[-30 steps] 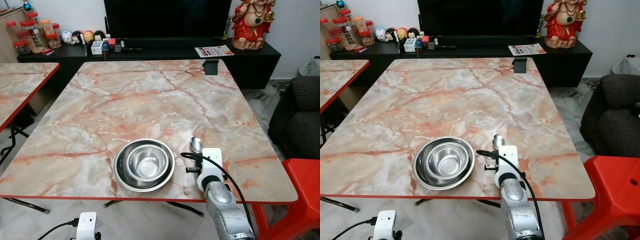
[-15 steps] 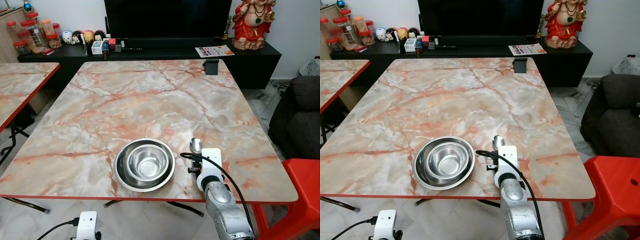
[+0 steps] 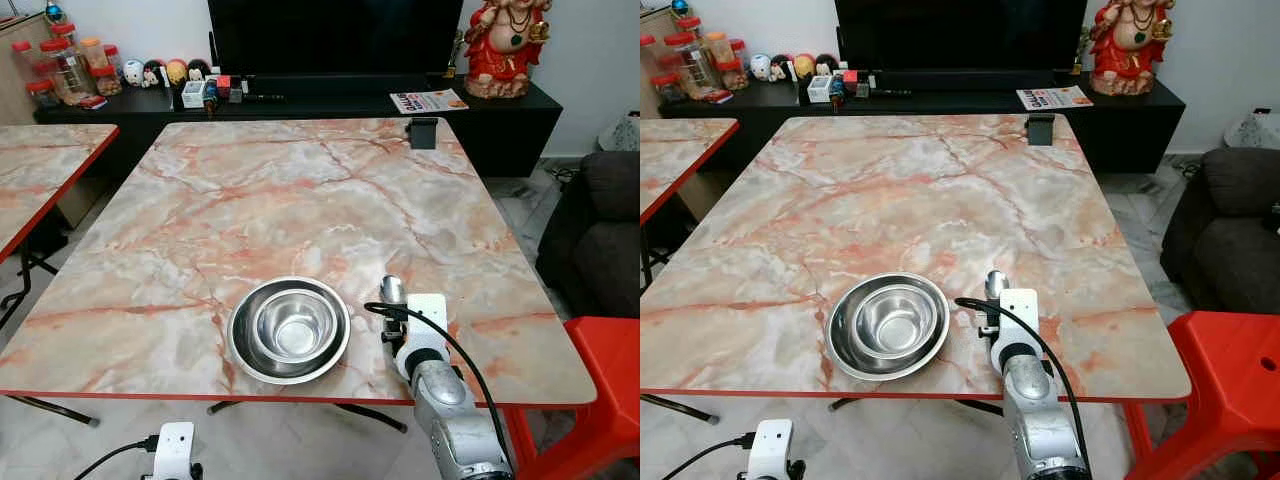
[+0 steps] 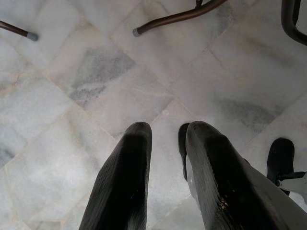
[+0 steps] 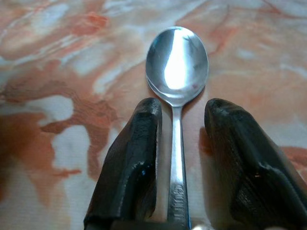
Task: Setting the table
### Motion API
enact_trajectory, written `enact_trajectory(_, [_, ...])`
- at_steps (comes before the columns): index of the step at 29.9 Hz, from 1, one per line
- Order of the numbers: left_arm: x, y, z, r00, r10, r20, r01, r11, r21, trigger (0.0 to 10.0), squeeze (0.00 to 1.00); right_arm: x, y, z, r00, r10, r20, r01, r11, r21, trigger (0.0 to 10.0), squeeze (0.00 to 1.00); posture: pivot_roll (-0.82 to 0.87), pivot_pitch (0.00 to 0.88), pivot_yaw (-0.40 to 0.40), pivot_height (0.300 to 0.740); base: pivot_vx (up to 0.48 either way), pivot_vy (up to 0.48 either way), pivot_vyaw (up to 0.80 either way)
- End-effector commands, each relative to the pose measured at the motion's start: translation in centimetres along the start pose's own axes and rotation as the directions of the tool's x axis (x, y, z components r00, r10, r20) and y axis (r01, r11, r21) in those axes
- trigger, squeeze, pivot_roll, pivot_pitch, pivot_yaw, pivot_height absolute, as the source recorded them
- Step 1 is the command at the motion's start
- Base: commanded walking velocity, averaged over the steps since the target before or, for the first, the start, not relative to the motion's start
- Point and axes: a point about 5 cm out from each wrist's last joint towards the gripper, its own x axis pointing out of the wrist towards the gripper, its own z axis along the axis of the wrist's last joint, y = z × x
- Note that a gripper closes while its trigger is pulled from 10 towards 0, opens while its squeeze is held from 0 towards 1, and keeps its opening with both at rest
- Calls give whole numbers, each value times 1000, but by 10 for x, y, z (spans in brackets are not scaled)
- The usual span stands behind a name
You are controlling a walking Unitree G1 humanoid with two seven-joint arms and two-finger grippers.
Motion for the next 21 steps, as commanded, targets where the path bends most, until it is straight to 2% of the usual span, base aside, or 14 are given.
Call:
enact_trajectory(1, [0, 1, 2, 1000, 2, 2, -2, 1000, 7, 10000, 0, 1, 2, 10, 999, 6, 42, -6, 1000, 4, 10000, 0, -44, 0, 31, 740, 0, 0, 0])
enact_trajectory(8, [1, 0, 2, 1000, 1, 1, -1, 1000, 6, 10000, 0, 1, 0, 18, 997, -14, 80, 12, 1000, 22, 10000, 0, -44, 0, 31, 740, 0, 0, 0])
enact_trajectory(10, [1, 0, 3, 1000, 0, 3, 0, 1000, 5, 10000, 0, 1, -3, 30, 988, -36, 149, 30, 999, 45, 10000, 0, -46, 0, 31, 740, 0, 0, 0])
enact_trajectory(11, [1, -1, 3, 1000, -1, 3, 1, 1000, 4, 10000, 0, 0, -4, 38, 978, -40, 203, 38, 999, 15, 10000, 0, -47, 0, 30, 740, 0, 0, 0])
enact_trajectory(13, [1, -1, 3, 1000, -1, 3, 1, 1000, 3, 10000, 0, 0, -4, 43, 972, -35, 231, 38, 999, -8, 10000, 0, -47, 0, 30, 740, 0, 0, 0])
enact_trajectory(15, [1, -1, 4, 1000, -2, 3, 2, 1000, 2, 10000, 0, -1, -4, 49, 964, -40, 261, 39, 999, 9, 10000, 0, -48, 0, 30, 740, 0, 0, 0])
enact_trajectory(18, [1, -3, 4, 1000, -5, 3, 5, 1000, 1, 10000, 0, -4, -5, 63, 935, -31, 352, 41, 999, -21, 10000, 0, -49, 0, 29, 740, 0, 0, 0])
enact_trajectory(21, [1, -4, 5, 1000, -6, 4, 6, 1000, -1, 10000, 0, -4, -6, 67, 926, -47, 374, 55, 998, -10, 10000, 0, -49, 0, 27, 740, 0, 0, 0])
